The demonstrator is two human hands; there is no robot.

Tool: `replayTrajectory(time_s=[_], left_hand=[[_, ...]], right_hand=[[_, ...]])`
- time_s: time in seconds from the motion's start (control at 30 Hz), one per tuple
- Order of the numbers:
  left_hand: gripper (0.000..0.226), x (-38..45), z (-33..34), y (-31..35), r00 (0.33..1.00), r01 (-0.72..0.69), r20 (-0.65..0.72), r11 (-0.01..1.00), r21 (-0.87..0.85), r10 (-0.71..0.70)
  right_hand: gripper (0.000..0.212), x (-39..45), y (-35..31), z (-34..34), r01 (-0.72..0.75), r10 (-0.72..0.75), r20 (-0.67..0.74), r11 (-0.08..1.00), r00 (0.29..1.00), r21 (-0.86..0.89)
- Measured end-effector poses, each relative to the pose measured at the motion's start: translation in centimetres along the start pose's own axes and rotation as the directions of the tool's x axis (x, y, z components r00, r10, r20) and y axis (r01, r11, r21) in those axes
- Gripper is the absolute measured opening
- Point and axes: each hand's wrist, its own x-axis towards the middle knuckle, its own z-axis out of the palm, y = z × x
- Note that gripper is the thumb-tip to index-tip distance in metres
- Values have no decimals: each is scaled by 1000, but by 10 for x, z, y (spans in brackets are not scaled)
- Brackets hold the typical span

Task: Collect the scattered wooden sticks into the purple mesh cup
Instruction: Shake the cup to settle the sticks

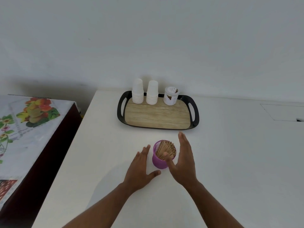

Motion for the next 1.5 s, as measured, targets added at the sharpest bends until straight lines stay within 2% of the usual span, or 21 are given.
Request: replayTrajectory(time_s=[0.03,0.13,0.2,0.3,0.4,0.53,0.63,0.73,0.83,0.97,1.03,1.07,1.13,1.2,1.23,1.43,1.5], left_hand=[[113,5,1,2,1000,2,-8,1000,-27,-2],[105,13,9,3,1000,2,-3,997,-72,-2],[97,12,16,0,999,-6,-34,1000,3,6],[96,9,20,-4,996,-35,-77,995,91,42],[95,9,21,-3,991,-59,-110,992,110,71],[93,8,20,-4,991,-54,-114,991,125,69],[93,8,20,-4,992,-51,-108,989,136,66],[90,9,20,-5,992,-50,-107,989,136,65],[89,8,20,-5,991,-54,-111,989,141,70],[87,9,20,-5,993,-46,-105,990,133,60],[86,8,20,-5,991,-53,-115,988,144,70],[85,8,20,-5,990,-63,-115,986,152,81],[83,7,19,-6,990,-76,-107,983,165,94],[83,7,18,-6,991,-76,-94,984,161,92],[85,7,18,-6,991,-74,-96,985,153,90],[88,7,17,-5,991,-81,-95,985,154,96],[88,6,16,-5,989,-82,-109,985,152,100]], right_hand=[[89,4,-4,1,36,-33,28,996,999,-86],[84,11,-7,4,152,-81,253,950,964,-274],[85,17,-6,2,145,-75,253,952,965,-270],[87,18,-2,0,119,-71,207,966,976,-231],[90,13,5,0,152,-60,318,949,946,-276],[91,18,9,0,133,-70,246,960,967,-248],[91,15,11,3,128,-59,290,966,955,-225],[88,13,14,2,105,-69,208,980,976,-170],[89,10,17,3,119,-60,281,974,958,-195],[84,15,12,0,95,-76,152,988,985,-121],[86,18,5,1,144,-125,124,977,984,-154],[88,18,2,3,188,-164,138,965,977,-184],[89,19,-4,9,291,-228,253,923,940,-250],[90,22,-6,10,354,-229,373,881,899,-313],[89,24,-6,9,369,-231,390,870,891,-326],[88,16,-6,4,406,-282,396,870,874,-278],[84,20,-7,0,346,-275,302,914,913,-213]])
